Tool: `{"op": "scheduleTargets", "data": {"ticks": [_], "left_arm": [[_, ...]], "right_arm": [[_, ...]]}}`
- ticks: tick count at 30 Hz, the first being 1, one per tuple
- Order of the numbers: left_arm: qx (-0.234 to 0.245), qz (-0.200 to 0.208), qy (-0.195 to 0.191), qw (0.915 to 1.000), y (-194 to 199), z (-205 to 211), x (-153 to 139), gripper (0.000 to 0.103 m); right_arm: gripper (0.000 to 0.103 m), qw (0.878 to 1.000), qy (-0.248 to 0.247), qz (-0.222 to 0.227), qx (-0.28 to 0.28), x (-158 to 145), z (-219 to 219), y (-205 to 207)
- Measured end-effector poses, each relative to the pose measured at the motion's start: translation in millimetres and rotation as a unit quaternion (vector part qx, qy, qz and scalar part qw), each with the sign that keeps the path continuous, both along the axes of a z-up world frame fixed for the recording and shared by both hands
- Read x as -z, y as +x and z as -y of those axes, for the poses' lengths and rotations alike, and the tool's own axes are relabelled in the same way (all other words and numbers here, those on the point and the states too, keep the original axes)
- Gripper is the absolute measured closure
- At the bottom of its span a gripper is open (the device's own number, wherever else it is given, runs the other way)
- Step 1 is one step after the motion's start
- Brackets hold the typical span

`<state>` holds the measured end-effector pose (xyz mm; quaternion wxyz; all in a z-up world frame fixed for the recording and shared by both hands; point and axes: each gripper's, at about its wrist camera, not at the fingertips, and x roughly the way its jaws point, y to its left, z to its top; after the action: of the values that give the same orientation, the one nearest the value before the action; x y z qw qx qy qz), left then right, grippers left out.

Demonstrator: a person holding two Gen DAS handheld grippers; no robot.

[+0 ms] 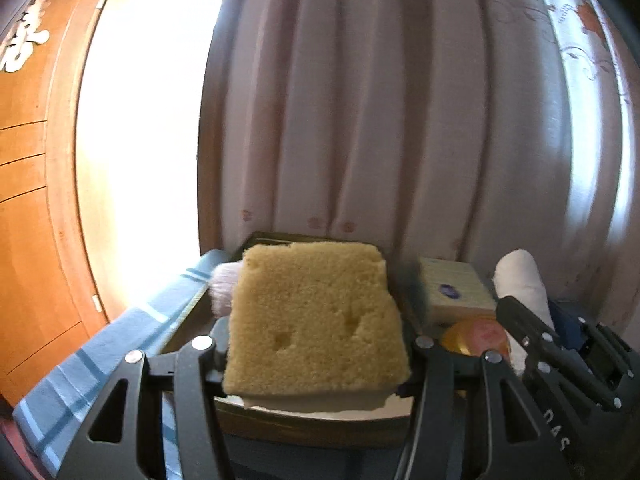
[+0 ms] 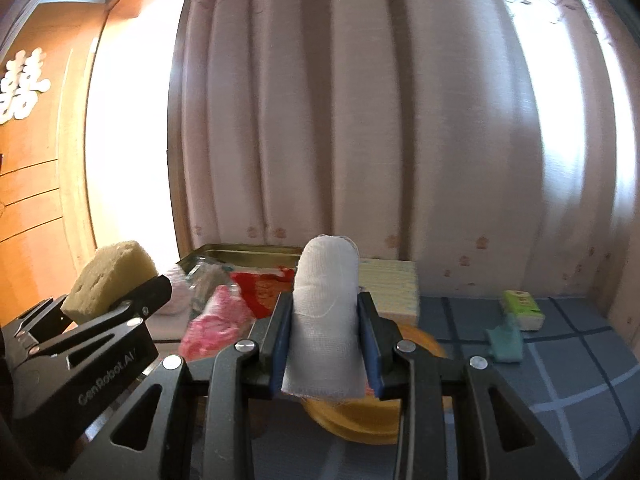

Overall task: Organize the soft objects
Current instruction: 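Carry the gauze roll and yellow sponge toward the gold tray with both grippers, then release the gauze roll and yellow sponge into the gold tray with both grippers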

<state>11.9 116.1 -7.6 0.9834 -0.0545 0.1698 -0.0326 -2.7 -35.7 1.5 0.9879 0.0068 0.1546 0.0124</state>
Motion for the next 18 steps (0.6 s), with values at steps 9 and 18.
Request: {"op": "scheduleTargets", "data": {"ticks": [9,18], "left_arm": [[-0.038,-0.016,0.012,0.9991,23,-44,2,0.049],[-0.051,-0.065,0.025,0.9963,56,-61,10,0.049]], "right_arm": [[0.069,0.999,-0.005,-0.016,-0.035,1,-46,27],[0.068,0.997,0.009,-0.075,-0.025,10,-56,64]]}}
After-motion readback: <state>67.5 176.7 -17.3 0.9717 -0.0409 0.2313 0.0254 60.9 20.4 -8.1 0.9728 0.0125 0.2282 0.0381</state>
